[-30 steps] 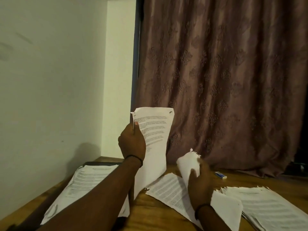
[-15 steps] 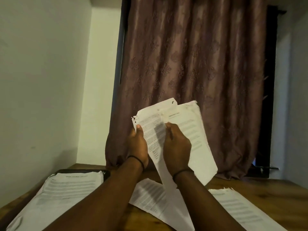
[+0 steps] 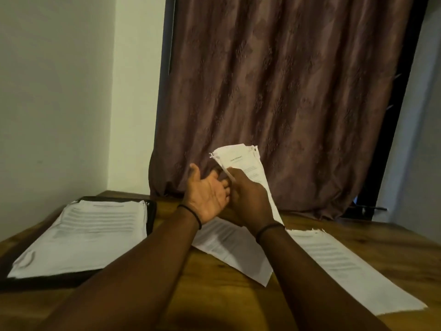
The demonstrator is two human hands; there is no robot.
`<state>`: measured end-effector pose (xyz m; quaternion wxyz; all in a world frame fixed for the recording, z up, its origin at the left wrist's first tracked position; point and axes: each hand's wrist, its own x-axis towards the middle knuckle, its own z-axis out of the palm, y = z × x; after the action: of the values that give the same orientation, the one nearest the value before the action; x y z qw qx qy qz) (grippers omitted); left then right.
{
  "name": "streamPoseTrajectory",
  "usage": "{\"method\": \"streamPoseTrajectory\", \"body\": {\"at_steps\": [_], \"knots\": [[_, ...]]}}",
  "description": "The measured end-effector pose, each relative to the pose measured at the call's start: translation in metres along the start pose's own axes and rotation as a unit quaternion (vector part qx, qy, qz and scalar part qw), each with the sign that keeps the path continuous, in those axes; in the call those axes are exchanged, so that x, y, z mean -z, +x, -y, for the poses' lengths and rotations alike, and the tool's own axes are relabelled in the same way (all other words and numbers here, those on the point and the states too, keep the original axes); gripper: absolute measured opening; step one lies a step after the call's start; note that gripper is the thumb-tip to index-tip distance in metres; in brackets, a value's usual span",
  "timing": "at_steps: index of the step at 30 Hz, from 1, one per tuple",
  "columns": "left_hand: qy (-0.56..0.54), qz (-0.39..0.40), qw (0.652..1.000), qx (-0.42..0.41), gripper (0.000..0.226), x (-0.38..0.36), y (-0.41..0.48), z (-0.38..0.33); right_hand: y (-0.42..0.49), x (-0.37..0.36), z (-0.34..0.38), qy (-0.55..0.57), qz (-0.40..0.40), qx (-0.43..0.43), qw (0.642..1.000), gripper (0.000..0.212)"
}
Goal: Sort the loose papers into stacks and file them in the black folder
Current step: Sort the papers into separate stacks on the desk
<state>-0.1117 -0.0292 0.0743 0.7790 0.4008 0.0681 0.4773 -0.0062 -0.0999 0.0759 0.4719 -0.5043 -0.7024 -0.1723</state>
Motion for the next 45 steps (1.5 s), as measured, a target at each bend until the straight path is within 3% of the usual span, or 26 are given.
{"method": "streamPoseTrajectory", "body": {"at_steps": [2, 4, 5, 7, 8, 12, 13, 14, 16, 18, 23, 28, 31, 32, 34, 36, 38, 39, 42, 43, 45], "knots": [[0.039, -0.011, 0.999, 0.027, 0.081, 0.008, 0.004, -0.004, -0.001, -0.001, -0.005, -0.021, -0.032, 0.014, 0.999, 0.054], [0.163, -0.088, 0.982, 0.025, 0.059, 0.023, 0.010, -0.005, -0.001, -0.011, -0.015, -0.095, -0.072, 0.058, 0.991, 0.040], [0.274, -0.165, 0.947, 0.013, 0.048, 0.036, 0.015, -0.005, -0.001, -0.020, -0.021, -0.120, -0.081, 0.078, 0.986, 0.041], [0.496, -0.287, 0.820, 0.007, 0.041, 0.071, 0.024, -0.004, -0.002, -0.037, -0.028, -0.146, -0.081, 0.111, 0.980, 0.038], [0.577, -0.301, 0.759, 0.020, 0.041, 0.088, 0.020, -0.002, -0.006, -0.047, -0.029, -0.152, -0.070, 0.117, 0.979, 0.040], [0.743, -0.277, 0.594, 0.137, 0.037, 0.116, -0.005, 0.008, -0.036, -0.090, -0.029, -0.117, 0.035, 0.067, 0.990, 0.045], [0.765, -0.253, 0.569, 0.163, 0.034, 0.114, -0.008, 0.005, -0.045, -0.099, -0.030, -0.112, 0.088, 0.031, 0.989, 0.044], [0.767, -0.228, 0.566, 0.197, 0.033, 0.110, -0.007, 0.002, -0.052, -0.106, -0.031, -0.117, 0.145, -0.005, 0.983, 0.042], [0.713, -0.216, 0.618, 0.251, 0.030, 0.111, 0.002, -0.004, -0.059, -0.118, -0.035, -0.158, 0.222, -0.051, 0.961, 0.033], [0.636, -0.239, 0.676, 0.285, 0.026, 0.116, 0.002, -0.006, -0.058, -0.121, -0.036, -0.175, 0.238, -0.076, 0.952, 0.027], [0.557, -0.271, 0.729, 0.293, 0.026, 0.125, 0.006, 0.001, -0.056, -0.119, -0.044, -0.146, 0.169, -0.125, 0.967, 0.020], [0.329, -0.211, 0.880, 0.270, 0.052, 0.112, 0.009, 0.014, -0.056, -0.118, -0.047, -0.095, 0.134, -0.168, 0.972, 0.026], [0.225, -0.190, 0.937, 0.189, 0.064, 0.104, 0.013, 0.032, -0.057, -0.122, -0.047, 0.021, 0.087, -0.256, 0.963, 0.041], [0.195, -0.177, 0.950, 0.166, 0.063, 0.098, 0.014, 0.038, -0.056, -0.120, -0.047, 0.126, 0.060, -0.327, 0.935, 0.044], [0.170, -0.153, 0.965, 0.129, 0.055, 0.091, 0.014, 0.048, -0.049, -0.116, -0.050, 0.356, 0.004, -0.472, 0.806, 0.041], [0.228, -0.175, 0.953, 0.092, 0.049, 0.090, 0.015, 0.059, -0.046, -0.105, -0.056, 0.473, -0.004, -0.541, 0.696, 0.030], [0.283, -0.274, 0.919, 0.025, 0.036, 0.088, 0.016, 0.065, -0.046, -0.096, -0.056, 0.509, -0.001, -0.541, 0.670, 0.020], [0.281, -0.318, 0.905, -0.012, 0.026, 0.087, 0.014, 0.066, -0.049, -0.094, -0.054, 0.494, -0.014, -0.525, 0.693, 0.018], [0.237, -0.317, 0.915, -0.080, 0.023, 0.072, 0.007, 0.048, -0.052, -0.081, -0.058, 0.251, -0.094, -0.400, 0.876, 0.016], [0.231, -0.294, 0.922, -0.100, 0.021, 0.066, 0.005, 0.037, -0.048, -0.073, -0.061, 0.184, -0.126, -0.348, 0.911, 0.014], [0.224, -0.256, 0.931, -0.135, 0.015, 0.054, 0.000, 0.011, -0.035, -0.055, -0.071, 0.162, -0.147, -0.298, 0.929, 0.020]]}}
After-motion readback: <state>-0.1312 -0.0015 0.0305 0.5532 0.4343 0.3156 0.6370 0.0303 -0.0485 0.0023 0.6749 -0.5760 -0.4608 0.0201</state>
